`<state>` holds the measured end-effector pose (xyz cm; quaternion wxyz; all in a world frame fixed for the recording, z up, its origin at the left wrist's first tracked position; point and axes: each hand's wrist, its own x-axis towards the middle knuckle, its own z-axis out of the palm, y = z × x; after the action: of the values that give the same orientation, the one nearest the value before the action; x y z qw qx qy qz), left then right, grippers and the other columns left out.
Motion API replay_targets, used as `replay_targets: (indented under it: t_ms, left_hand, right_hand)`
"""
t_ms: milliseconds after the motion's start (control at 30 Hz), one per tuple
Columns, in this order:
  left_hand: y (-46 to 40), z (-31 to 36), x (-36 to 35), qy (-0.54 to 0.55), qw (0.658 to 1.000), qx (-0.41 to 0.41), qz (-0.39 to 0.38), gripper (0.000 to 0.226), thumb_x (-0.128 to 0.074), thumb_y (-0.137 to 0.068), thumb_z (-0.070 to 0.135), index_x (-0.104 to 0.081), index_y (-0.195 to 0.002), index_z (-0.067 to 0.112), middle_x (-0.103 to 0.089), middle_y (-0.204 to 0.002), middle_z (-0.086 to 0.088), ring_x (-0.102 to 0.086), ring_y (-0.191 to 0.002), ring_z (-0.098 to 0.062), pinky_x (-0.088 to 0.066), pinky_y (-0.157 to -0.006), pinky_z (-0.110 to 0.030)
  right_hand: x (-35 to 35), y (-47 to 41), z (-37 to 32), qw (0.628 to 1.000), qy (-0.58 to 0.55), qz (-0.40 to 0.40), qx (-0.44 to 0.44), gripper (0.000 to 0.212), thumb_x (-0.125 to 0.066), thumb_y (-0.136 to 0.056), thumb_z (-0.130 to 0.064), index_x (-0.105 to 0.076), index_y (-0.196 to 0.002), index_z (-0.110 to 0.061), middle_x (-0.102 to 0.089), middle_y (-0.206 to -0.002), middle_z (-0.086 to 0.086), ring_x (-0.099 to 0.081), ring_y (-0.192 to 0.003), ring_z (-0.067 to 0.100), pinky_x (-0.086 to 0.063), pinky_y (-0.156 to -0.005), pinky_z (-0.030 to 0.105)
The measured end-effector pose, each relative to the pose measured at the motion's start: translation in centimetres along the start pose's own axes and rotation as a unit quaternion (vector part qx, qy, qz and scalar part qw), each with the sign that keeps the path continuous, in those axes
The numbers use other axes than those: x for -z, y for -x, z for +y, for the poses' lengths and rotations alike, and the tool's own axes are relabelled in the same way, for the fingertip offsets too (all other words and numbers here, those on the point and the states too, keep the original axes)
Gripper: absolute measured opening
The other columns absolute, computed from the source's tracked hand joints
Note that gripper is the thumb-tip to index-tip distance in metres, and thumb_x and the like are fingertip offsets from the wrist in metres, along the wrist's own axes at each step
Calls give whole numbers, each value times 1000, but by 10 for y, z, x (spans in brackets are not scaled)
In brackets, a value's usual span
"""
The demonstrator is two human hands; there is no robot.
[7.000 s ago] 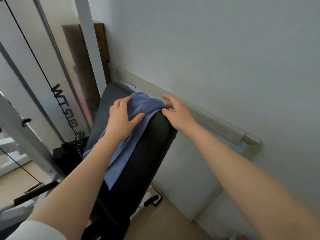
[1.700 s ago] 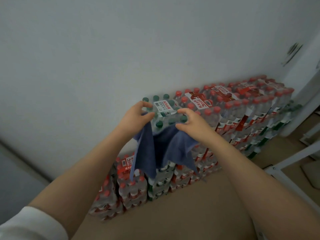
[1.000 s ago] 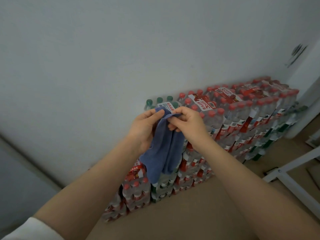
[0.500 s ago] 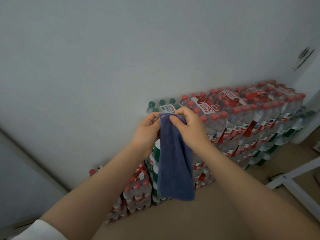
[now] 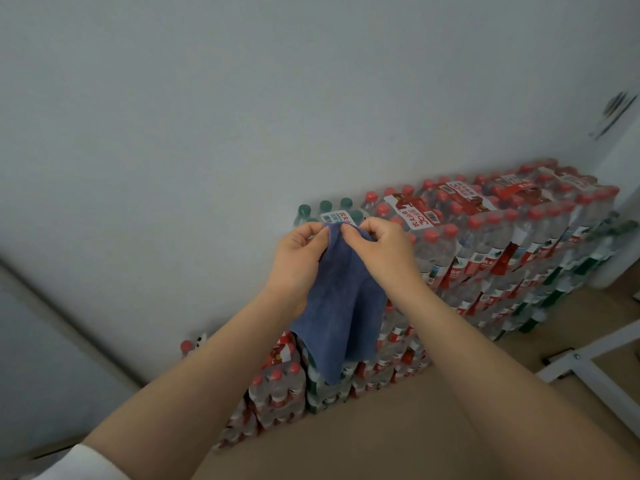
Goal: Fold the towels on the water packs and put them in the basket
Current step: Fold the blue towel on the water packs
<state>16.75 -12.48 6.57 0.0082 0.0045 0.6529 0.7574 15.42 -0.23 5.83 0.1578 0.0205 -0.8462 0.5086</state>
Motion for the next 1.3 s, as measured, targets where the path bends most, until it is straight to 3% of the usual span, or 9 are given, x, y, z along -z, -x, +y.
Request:
replay_targets:
  t_ms: [167, 333, 433, 700, 833, 933, 1067, 1167, 1300]
  left_hand:
    - [-2, 5, -4, -29, 999, -6, 25, 37, -49, -94, 31, -64, -85, -2, -59, -76, -12, -53, -72, -18, -45, -65, -28]
    - [-5, 13, -5, -61, 996, -56, 14, 12, -59, -89, 17, -63, -78, 13, -69, -71, 2, -63, -64, 0, -51, -61, -14]
    - [-14, 24, -2, -54, 994, -77, 56, 15, -57, -89, 13, -61, -76, 17, -65, -70, 5, -60, -61, 1, -48, -58, -13]
    - [-30, 35, 14, -72, 985, -126, 89, 13, -55, -91, 16, -55, -78, 21, -58, -73, 6, -53, -67, -4, -46, -63, -16]
    - [-37, 34, 27, -67, 983, -111, 129, 12, -51, -93, 20, -53, -81, 22, -57, -78, 5, -53, -74, -9, -45, -68, -21]
    - [-42, 38, 42, -38, 987, -100, 124, 12, -49, -93, 21, -53, -82, 21, -57, -78, 5, -53, -73, -9, -45, -69, -23]
    - [-45, 44, 59, -61, 981, -118, 140, 15, -47, -94, 23, -53, -80, 25, -54, -78, 10, -50, -73, -6, -43, -68, -21]
    - [-45, 37, 64, -74, 976, -117, 166, 15, -46, -94, 22, -51, -80, 25, -53, -79, 10, -48, -74, -5, -43, -67, -19]
    - [-47, 23, 69, -71, 975, -107, 180, 18, -46, -94, 20, -49, -77, 24, -49, -76, 8, -43, -72, -6, -38, -69, -22]
  right_hand:
    - [-1, -5, -1, 998, 58, 6, 31, 46, -57, -89, -28, -32, -51, -20, -35, -47, -6, -33, -46, 9, -29, -49, 24]
    - [3, -9, -4, 997, 60, -3, 43, 39, -56, -90, -31, -46, -60, -8, -41, -52, -2, -37, -50, 10, -30, -48, 18]
    - [8, -10, -9, 989, -93, -98, -51, 36, -53, -91, -36, -64, -79, -4, -65, -74, 12, -60, -71, 17, -48, -70, 38]
    - [18, -3, 10, 869, -254, -391, -166, 25, -49, -93, -26, -67, -97, -9, -69, -101, 4, -64, -95, 19, -48, -92, 35]
    - [23, -2, 20, 853, -133, -473, -178, 26, -45, -96, -26, -69, -95, -15, -70, -102, -1, -65, -99, 15, -48, -90, 26]
    - [28, 0, 23, 837, 54, -521, -161, 24, -51, -94, -30, -63, -73, -24, -68, -69, -19, -63, -68, -4, -44, -68, 11]
    - [31, -7, 44, 823, 330, -458, -71, 33, -57, -83, -44, -60, -79, -11, -67, -78, 0, -63, -75, 17, -51, -71, 31]
    - [33, -9, 53, 833, 481, -273, 17, 31, -47, -89, -47, -54, -80, -18, -59, -78, -2, -60, -86, 24, -42, -76, 36]
    - [36, -14, 65, 949, 304, -66, -58, 52, -46, -91, -48, -42, -130, -14, -58, -124, 5, -55, -113, 28, -43, -96, 47]
